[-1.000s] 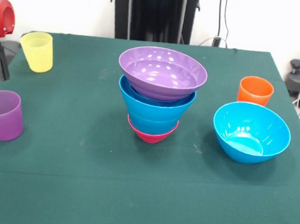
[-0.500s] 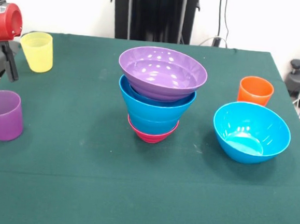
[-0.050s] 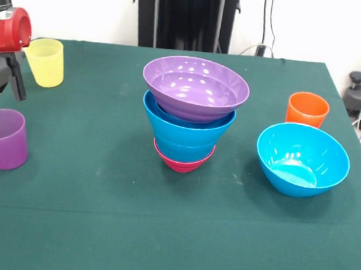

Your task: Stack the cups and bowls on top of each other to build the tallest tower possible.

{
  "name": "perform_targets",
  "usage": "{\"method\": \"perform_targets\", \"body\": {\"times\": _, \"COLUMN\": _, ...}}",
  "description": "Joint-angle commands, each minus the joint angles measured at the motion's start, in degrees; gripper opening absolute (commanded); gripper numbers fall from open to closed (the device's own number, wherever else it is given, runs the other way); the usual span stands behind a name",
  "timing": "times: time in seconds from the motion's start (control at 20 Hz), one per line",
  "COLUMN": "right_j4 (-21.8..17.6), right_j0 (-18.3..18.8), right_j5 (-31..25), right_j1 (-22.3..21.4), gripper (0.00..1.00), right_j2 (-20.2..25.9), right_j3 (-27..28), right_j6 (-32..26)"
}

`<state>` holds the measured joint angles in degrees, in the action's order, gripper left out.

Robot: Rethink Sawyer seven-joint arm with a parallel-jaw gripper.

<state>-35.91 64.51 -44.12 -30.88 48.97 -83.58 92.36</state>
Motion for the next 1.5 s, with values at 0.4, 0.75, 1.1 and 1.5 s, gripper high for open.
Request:
{"method": "perform_targets", "body": {"times": 0.4, "right_j4": -7.62, "right_j0": -2.25, "right_j5": 4.37, "right_j1": 6.94, "gripper": 1.00, "right_j2": -5.82, "right_j3": -1.26, "right_j6": -9.39}}
{"method": "perform_targets", "body": {"times": 0.75, "right_j4": -8.71, "right_j0": -2.43, "right_j5": 6.25, "right_j1": 8.16, "gripper": 1.00, "right_j2": -6.96, "right_j3": -1.44, "right_j6": -8.54}}
{"method": "perform_targets", "body": {"times": 1.1, "right_j4": -9.10, "right_j0": -2.11, "right_j5": 6.22, "right_j1": 8.95, "gripper": 1.00, "right_j2": -6.76, "right_j3": -1.19, "right_j6": -9.07}}
{"method": "perform_targets", "body": {"times": 1.5, "right_j4": -9.92, "right_j0": -2.32, "right_j5": 6.80, "right_j1": 9.46, "gripper": 1.00, "right_j2": -7.31, "right_j3": -1.45, "right_j6": -8.07}}
